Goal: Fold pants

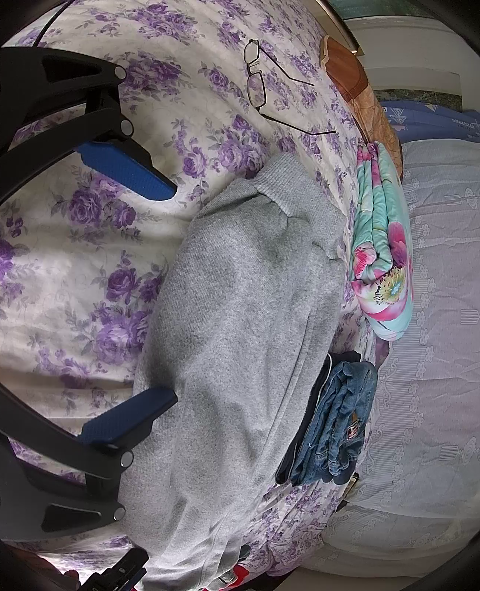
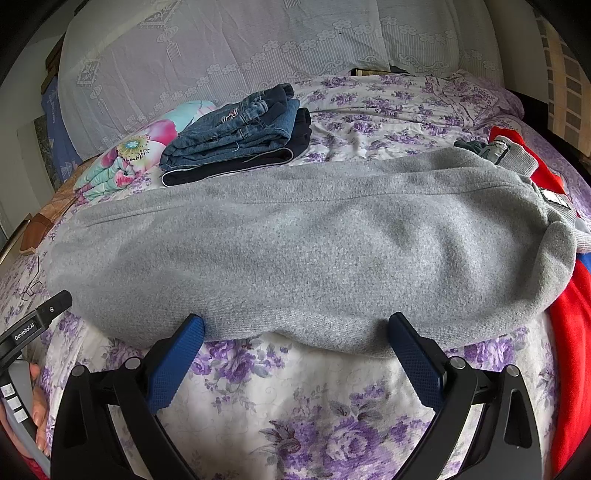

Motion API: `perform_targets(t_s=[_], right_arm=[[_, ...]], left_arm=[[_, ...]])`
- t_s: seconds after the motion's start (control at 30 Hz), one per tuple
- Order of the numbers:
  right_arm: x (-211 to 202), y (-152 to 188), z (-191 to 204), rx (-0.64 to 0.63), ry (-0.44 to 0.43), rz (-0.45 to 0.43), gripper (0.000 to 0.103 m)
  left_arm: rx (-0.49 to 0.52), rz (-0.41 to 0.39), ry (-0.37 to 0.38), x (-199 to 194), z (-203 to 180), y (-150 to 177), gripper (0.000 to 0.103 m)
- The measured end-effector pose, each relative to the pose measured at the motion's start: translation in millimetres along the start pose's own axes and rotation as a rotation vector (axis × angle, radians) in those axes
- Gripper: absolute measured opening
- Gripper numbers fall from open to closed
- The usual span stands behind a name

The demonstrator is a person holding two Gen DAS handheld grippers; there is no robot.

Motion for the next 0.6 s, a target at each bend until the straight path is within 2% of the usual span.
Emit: perform_targets(t_s=[0.27,0.37,0.47,0.5,0.53,0.6], right_arm=[[-3.8,-2.2,-0.3,0.005,-0.005,-0.017,0.1],[-23.4,-8.6,-2.6,0.026,-0.044,-0.116,0.1],[-65.1,-20.8,-5.7,0.042,-0.082,-0.337,0.1],[-71.8,-22.7,-6.1,0.031,-0.092,-0.372,0.1],[-76.0,-23.1,-4.8,0.015,-0.13,-0.39,0.1],[-73.3,-26.5,-2.1,0.004,-0.217,-0.335,0.1]], left_arm=[[-0.001,-0.001,-0.001,-0.1,0.0,-0.1,0.099],[-0.01,-0.001,0.003,-0.4,1.5,0.4,0.099],[-0.024,0.008,0.016,0.0,3.4,1.1,0.099],[-0.03,0.014,0.021,-0.5,6.3,1.2,0.099],[-0.032,0.012,0.023,-1.7,9.1,0.3,0.099],[-0.03,-0.002,0.005,-6.0,20.0,-8.0,0.099]])
Point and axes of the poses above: each gripper's, at about its wrist camera, not at the fingertips, and x roughly the way its jaws point, z to its left, y to its underside, the point moved 8 cm from there along x, roughly the way its jaws point, and after that the axes turned 7 degrees about x, right-handed, at the moved point
